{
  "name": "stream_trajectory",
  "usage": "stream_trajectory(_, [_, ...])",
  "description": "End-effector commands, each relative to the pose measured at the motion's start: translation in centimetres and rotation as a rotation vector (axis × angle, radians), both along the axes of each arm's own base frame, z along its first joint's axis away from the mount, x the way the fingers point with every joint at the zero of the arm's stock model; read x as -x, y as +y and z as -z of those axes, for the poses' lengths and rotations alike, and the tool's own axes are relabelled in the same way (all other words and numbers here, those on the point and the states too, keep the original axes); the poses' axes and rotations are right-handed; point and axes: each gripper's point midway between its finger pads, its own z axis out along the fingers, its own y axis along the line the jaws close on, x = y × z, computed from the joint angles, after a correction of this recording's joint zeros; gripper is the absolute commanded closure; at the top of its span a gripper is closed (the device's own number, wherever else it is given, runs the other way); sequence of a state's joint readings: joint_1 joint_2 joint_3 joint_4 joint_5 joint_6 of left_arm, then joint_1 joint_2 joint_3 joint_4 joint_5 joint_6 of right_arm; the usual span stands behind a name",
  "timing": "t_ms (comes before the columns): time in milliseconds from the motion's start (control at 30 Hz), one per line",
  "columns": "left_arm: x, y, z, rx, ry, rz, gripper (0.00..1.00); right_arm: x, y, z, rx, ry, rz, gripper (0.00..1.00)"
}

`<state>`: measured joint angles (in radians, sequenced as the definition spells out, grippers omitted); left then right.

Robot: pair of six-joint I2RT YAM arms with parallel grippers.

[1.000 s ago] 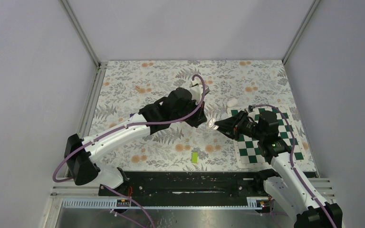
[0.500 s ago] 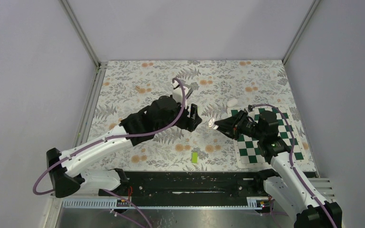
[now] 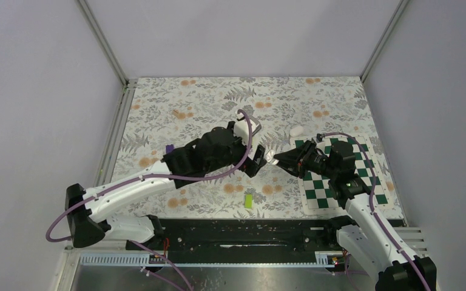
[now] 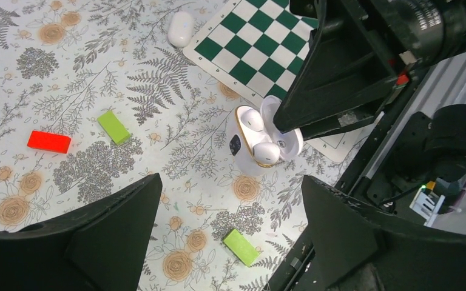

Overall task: Insert the wireless bluetooth earbuds into the charging case
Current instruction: Adjust the right earbud in the right side groove of the charging case.

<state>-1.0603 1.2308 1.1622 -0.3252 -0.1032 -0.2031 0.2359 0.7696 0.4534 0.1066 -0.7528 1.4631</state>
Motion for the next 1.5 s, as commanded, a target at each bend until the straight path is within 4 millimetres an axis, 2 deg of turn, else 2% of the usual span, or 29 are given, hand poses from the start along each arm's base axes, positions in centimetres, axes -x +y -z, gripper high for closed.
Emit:
stream_trajectory(0, [-0.4,-1.7,-0.5,0.018,-0.048,0.047,0.13,0.4,0.3,-1.2,-0.022,-0.047,-0.030,1.00])
stream_trajectory(200, [-1.3,-2.0,1.0,-0.022,-0.046,0.016,0.15,0.4,0.3,-1.4,-0.019,-0.057,-0.028,1.00])
stream_trajectory(767, [-2.7,-1.5,2.5,-0.076,-0.053,-0.058,0.16,0.5,0.2,-1.4,-0.019,-0.054,-0.025,1.00])
stream_trajectory(1133, [-2.9,-0.8,1.7,-0.048,-0.056,-0.078,0.18,0.4,0.2,-1.2,-0.015,-0.047,-0.022,1.00])
stream_trajectory(1467, [-2.7,0.2,2.8,-0.079,-0.028,-0.105,0.20,0.1,0.3,-1.3,-0.014,-0.050,-0.024,1.00])
